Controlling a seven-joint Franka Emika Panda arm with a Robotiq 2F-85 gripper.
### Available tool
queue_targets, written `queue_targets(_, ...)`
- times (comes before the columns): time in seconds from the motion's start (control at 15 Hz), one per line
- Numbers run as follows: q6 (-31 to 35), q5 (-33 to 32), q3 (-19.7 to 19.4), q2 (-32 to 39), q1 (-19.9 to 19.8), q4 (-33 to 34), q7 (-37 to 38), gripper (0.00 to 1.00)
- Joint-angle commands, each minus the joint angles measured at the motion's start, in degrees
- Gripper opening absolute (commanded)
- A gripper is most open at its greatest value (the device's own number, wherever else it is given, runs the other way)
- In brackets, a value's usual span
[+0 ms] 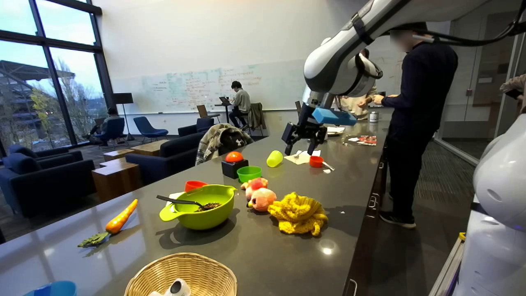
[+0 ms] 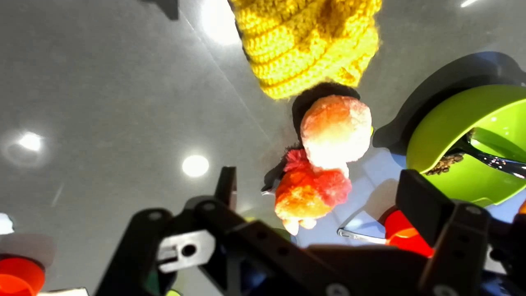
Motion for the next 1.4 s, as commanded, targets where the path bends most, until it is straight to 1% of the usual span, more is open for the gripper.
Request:
queue_targets(0.0, 4.11, -1.64, 4.82, 2.48, 0.53, 0.87, 3.93, 1.0)
queue_targets(0.07, 3.86, -2.28, 6.49, 3.4, 0.89, 1.84, 5.44, 1.0)
queue_targets(0.2, 0.24, -3.93, 10.3, 4.03, 2.31, 4.5, 8.66, 1.0)
queue_targets(0.33, -4.85, -5.31, 13.69, 4.62, 4.22, 8.61, 11.35, 1.0)
queue_targets(0.47, -11.87, -7.55, 16.69, 6.38, 5.93, 14.7, 12.8, 1.0)
queue_targets(0.6, -18.3, -9.12, 18.47, 9.0, 7.65, 21.43, 11.65, 1.0)
queue_targets(0.73, -18.95, -10.87, 20.33, 11.66, 8.44, 26.27, 12.58, 1.0)
queue_targets(0.8, -16.93, -9.04, 19.14, 7.55, 8.57, 20.8, 12.03, 1.0)
queue_targets(0.93, -17.86, -9.72, 20.0, 9.85, 9.03, 24.36, 12.21, 1.0)
queue_targets(1.0, -17.9, -9.82, 20.05, 10.62, 9.06, 24.98, 12.21, 1.0)
queue_targets(1.07, -18.06, -8.0, 19.33, 11.59, 9.26, 24.87, 10.56, 1.0)
queue_targets(1.13, -17.8, -7.78, 19.2, 12.11, 9.27, 24.84, 10.16, 1.0)
queue_targets(1.33, -16.31, -8.38, 19.8, 14.27, 10.01, 26.12, 8.06, 1.0)
